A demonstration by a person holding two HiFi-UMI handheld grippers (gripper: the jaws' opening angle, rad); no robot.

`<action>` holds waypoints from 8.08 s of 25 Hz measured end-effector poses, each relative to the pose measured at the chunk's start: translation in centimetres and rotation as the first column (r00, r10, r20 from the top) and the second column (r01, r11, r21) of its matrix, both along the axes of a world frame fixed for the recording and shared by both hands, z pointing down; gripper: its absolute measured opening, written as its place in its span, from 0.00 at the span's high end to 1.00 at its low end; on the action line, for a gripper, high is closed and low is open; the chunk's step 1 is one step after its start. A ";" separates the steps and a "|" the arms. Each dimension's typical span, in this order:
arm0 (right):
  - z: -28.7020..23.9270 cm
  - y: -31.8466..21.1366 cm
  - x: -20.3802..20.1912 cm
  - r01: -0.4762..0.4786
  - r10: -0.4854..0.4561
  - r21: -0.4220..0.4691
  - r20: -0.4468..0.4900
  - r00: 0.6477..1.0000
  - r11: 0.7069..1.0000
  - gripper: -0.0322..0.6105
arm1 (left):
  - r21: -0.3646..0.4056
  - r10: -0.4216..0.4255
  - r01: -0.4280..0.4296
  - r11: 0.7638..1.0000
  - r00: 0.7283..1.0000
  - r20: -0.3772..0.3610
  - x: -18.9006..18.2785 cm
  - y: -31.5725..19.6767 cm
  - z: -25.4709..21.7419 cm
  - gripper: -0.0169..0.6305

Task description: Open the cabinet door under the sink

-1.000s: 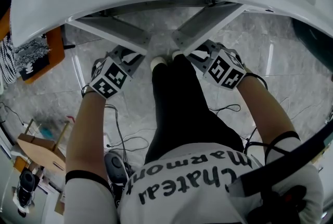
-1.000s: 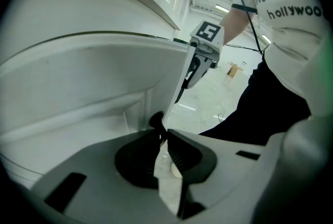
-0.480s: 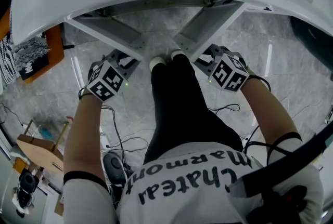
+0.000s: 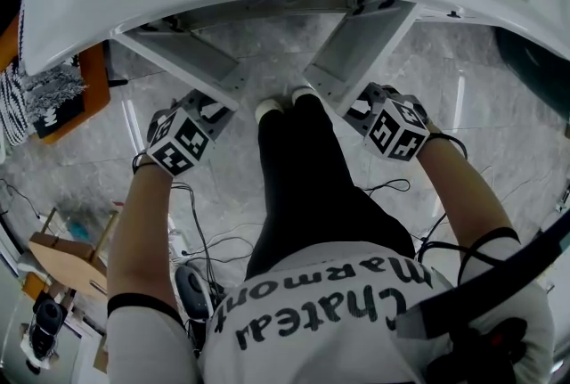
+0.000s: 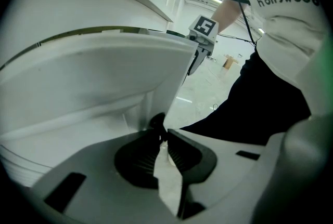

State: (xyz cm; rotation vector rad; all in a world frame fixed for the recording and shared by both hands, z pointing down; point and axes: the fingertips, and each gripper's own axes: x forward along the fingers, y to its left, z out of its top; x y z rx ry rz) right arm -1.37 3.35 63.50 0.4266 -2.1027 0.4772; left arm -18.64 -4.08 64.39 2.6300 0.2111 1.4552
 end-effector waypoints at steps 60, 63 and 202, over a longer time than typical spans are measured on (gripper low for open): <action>1.3 8.1 11.4 0.139 -0.187 -0.192 -0.261 0.947 0.971 0.86 | -0.077 0.158 -0.141 0.987 0.943 0.293 -12.5 2.8 0.5 0.92; 1.4 8.3 11.8 0.151 -0.200 -0.192 -0.268 0.943 0.970 0.86 | -0.082 0.173 -0.155 0.984 0.932 0.318 -13.6 2.7 0.6 0.91; -47.2 -13.2 -4.2 -0.433 0.166 0.440 0.525 0.835 0.787 0.93 | 0.088 -0.237 0.463 0.882 0.597 -0.767 10.5 -4.0 -49.3 0.95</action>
